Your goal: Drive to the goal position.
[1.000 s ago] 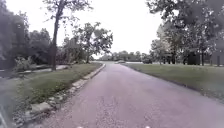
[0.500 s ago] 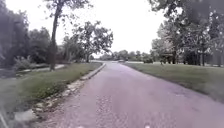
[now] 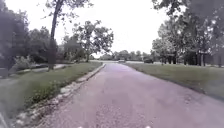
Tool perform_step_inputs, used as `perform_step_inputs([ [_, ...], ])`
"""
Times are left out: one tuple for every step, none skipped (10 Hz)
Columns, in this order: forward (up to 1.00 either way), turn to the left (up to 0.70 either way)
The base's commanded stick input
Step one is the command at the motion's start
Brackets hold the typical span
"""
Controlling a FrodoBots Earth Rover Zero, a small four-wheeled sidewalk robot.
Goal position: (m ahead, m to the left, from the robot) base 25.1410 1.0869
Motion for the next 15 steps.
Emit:
perform_step_inputs([
  [0.7,0.0],
  [0.7,0.0],
  [0.7,0.0],
  [0.7,0.0],
  [0.7,0.0],
  [0.7,0.0],
  [0.7,0.0],
  [0.7,0.0],
  [0.7,0.0],
  [0.7,0.0],
  [0.7,0.0],
  [0.7,0.0],
  [0.7,0.0],
  [0.7,0.0],
  [0.7,0.0],
])
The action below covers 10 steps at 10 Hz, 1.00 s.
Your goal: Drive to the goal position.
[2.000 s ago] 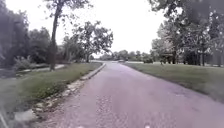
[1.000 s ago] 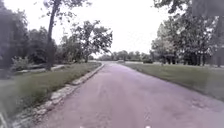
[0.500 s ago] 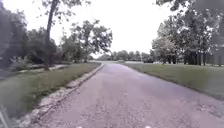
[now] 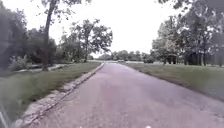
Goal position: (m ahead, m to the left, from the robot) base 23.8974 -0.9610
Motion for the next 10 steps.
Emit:
perform_step_inputs([
  [0.7,0.0],
  [0.7,0.0],
  [0.7,0.0],
  [0.7,0.0],
  [0.7,0.0],
  [0.7,0.0],
  [0.7,0.0],
  [0.7,0.0],
  [0.7,0.0],
  [0.7,0.0],
])
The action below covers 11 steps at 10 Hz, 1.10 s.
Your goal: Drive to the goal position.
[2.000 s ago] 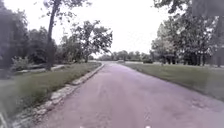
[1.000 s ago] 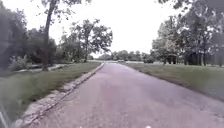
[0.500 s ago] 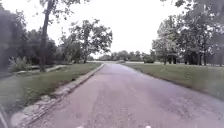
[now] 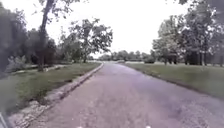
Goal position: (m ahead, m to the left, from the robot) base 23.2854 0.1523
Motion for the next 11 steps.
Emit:
perform_step_inputs([
  [0.7,0.0],
  [0.7,0.0],
  [0.7,0.0],
  [0.7,0.0],
  [0.7,0.0],
  [0.7,0.0],
  [0.7,0.0],
  [0.7,0.0],
  [0.7,0.0],
  [0.7,0.0],
  [0.7,0.0],
])
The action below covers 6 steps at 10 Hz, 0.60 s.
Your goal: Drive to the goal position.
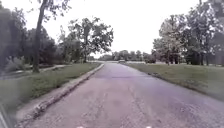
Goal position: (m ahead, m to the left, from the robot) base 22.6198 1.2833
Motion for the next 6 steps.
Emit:
perform_step_inputs([
  [0.7,0.0],
  [0.7,0.0],
  [0.7,0.0],
  [0.7,0.0],
  [0.7,0.0],
  [0.7,0.0],
])
